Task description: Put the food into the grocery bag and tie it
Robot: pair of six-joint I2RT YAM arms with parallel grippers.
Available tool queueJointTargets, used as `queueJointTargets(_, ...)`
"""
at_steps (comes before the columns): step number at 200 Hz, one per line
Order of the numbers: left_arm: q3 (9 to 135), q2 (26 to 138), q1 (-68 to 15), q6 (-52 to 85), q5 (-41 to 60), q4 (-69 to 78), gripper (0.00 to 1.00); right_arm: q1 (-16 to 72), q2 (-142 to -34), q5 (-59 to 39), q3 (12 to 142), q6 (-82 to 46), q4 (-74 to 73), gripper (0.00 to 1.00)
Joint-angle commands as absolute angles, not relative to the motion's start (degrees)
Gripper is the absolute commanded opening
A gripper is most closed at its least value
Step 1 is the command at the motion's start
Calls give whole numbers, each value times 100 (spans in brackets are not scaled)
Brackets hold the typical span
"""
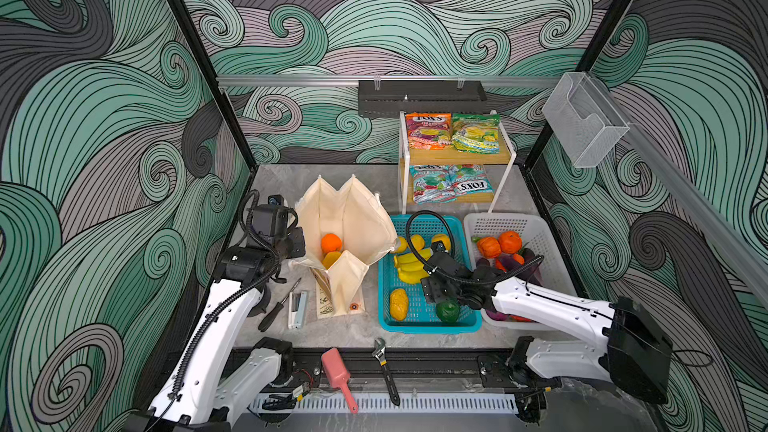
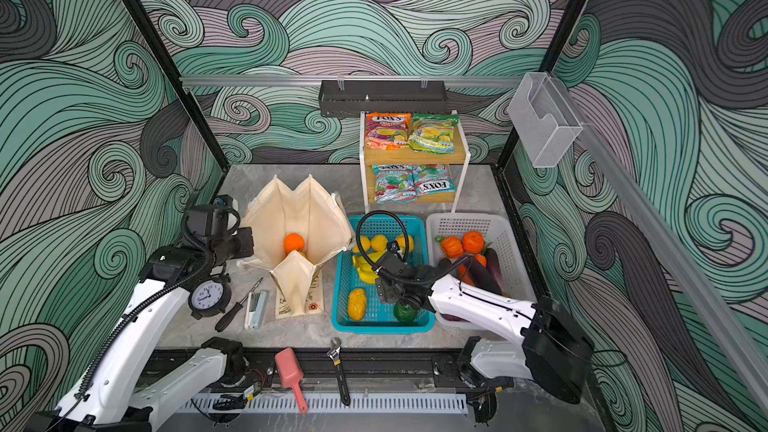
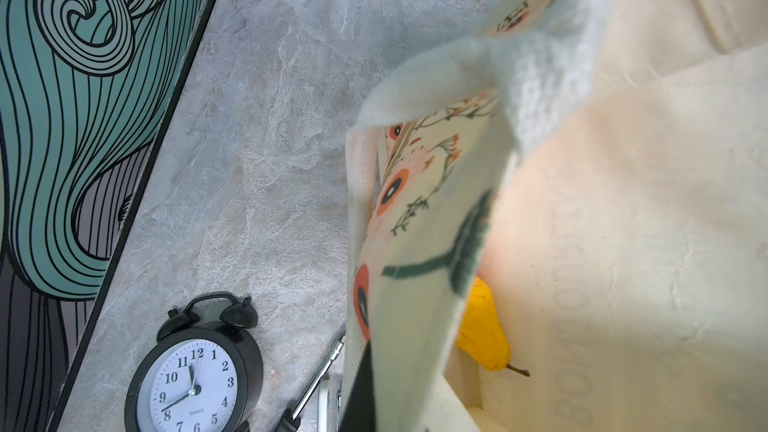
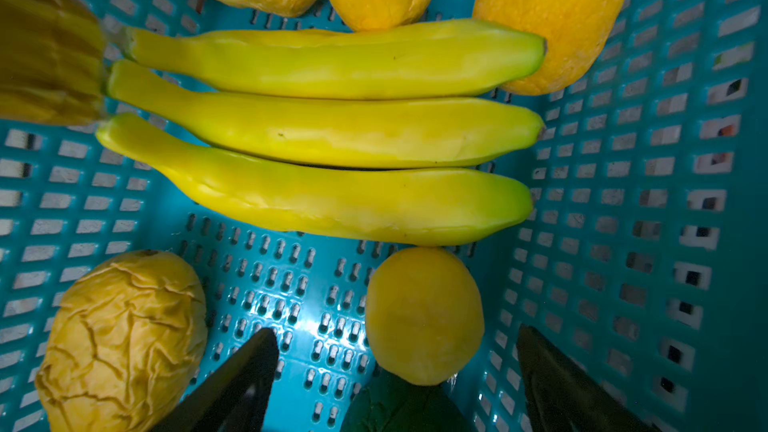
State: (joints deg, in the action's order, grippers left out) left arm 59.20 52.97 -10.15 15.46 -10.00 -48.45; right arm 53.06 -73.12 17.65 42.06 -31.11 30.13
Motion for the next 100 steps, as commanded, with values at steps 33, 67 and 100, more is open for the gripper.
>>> queueJointTargets(33,5969,5139,-1001,1490,-1014,-4779,0,5309,-7752,2071,4175,-3331,2731,87)
queueJointTargets(67,5965,5176,-1001,1487,-936,-4765,0,5325,-8187,2288,4278,-3320,2707,84)
queueJointTargets(100,5967,5178,-997,1488,-888,-4768,0,5364,-8269,2221,4196,-3474,2564,83)
